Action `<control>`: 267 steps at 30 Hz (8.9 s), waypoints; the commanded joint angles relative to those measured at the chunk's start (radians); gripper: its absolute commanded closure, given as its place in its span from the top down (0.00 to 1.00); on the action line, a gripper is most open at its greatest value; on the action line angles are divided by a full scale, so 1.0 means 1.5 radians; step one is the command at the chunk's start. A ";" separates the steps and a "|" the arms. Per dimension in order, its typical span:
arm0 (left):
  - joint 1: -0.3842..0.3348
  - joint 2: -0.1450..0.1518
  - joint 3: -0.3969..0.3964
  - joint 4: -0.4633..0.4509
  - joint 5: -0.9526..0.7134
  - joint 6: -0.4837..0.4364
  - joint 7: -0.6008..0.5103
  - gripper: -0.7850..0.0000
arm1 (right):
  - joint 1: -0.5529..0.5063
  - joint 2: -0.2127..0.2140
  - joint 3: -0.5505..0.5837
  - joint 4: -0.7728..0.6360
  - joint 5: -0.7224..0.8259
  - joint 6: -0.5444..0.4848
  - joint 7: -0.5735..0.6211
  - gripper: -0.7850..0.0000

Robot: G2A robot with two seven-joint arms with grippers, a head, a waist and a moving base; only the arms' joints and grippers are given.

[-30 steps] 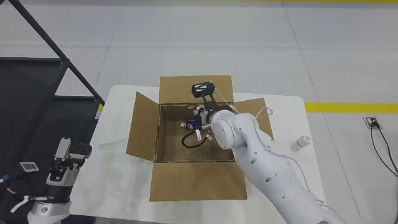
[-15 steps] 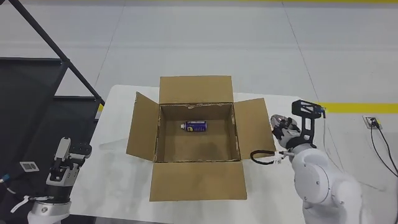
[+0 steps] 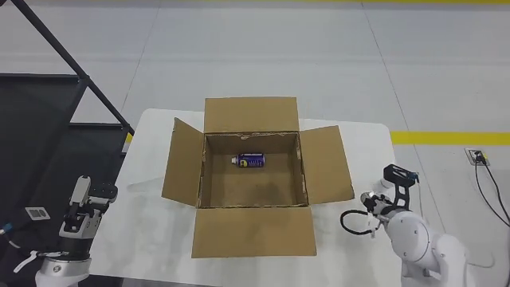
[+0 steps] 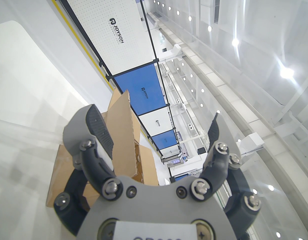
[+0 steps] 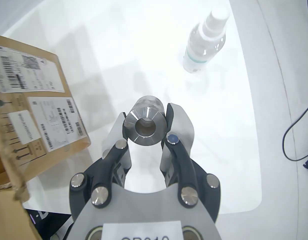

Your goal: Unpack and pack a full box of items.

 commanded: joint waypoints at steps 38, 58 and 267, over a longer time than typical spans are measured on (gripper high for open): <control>0.000 0.000 0.000 0.000 0.000 0.000 0.000 1.00 | 0.002 0.019 0.022 -0.074 0.032 -0.028 -0.022 0.87; 0.000 0.000 0.000 0.000 0.000 0.000 0.000 1.00 | 0.408 -0.030 -0.413 0.188 0.036 -0.212 0.015 1.00; -0.003 0.030 0.010 0.024 0.026 -0.049 -0.023 1.00 | 0.753 -0.316 -0.732 1.101 -0.090 -0.734 -0.483 0.00</control>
